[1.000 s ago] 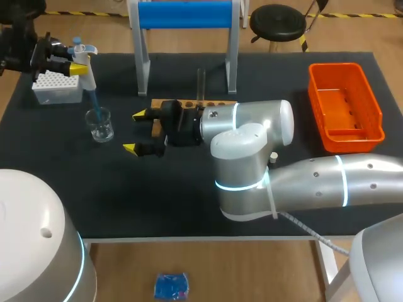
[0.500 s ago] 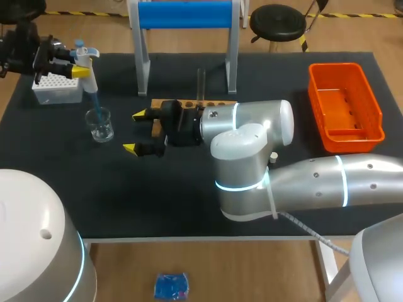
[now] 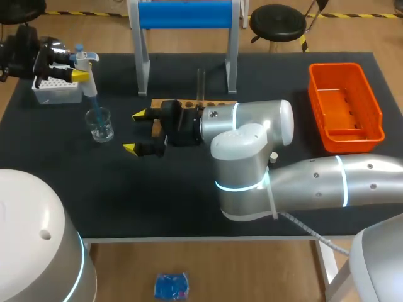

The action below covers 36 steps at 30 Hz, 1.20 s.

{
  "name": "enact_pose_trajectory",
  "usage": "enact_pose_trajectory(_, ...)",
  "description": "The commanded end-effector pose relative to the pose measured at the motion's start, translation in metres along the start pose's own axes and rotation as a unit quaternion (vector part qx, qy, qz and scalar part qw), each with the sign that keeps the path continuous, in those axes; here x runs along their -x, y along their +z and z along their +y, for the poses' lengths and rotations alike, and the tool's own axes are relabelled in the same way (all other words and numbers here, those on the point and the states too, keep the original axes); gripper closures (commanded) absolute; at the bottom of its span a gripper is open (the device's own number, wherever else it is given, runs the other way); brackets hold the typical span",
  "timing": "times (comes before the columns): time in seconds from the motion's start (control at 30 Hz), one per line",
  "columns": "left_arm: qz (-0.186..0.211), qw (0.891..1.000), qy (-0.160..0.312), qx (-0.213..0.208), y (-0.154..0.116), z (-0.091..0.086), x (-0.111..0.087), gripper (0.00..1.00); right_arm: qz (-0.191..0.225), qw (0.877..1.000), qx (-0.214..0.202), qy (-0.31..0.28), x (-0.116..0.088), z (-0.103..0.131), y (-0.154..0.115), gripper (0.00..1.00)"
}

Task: Invert the test tube, pick up the pipette, mount the tip to pipette, aspirate from beaker and dispense into the tube, eject the tip, return the pipette, and cap with the stopper.

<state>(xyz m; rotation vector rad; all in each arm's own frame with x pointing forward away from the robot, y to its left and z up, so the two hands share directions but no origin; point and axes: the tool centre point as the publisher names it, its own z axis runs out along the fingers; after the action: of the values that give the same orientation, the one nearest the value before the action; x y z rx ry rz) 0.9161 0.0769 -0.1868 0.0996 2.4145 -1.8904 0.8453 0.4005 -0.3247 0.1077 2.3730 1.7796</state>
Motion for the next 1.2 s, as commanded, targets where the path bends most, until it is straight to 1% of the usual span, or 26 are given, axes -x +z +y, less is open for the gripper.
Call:
enact_pose_trajectory(0.03,0.004,1.0,0.001,-0.003,0.0,0.004,0.004,1.0,0.0,1.0,0.001,0.0,0.0,-0.001,0.0,0.0)
enact_pose_trajectory(0.63,0.008,1.0,-0.008,-0.004,0.004,0.014,0.006,1.0,0.0,1.0,0.001,0.0,0.0,-0.001,0.0,0.0)
enact_pose_trajectory(1.2,0.006,1.0,-0.01,-0.001,0.002,0.018,0.007,1.0,0.0,1.0,0.001,0.0,0.0,-0.001,0.0,0.0)
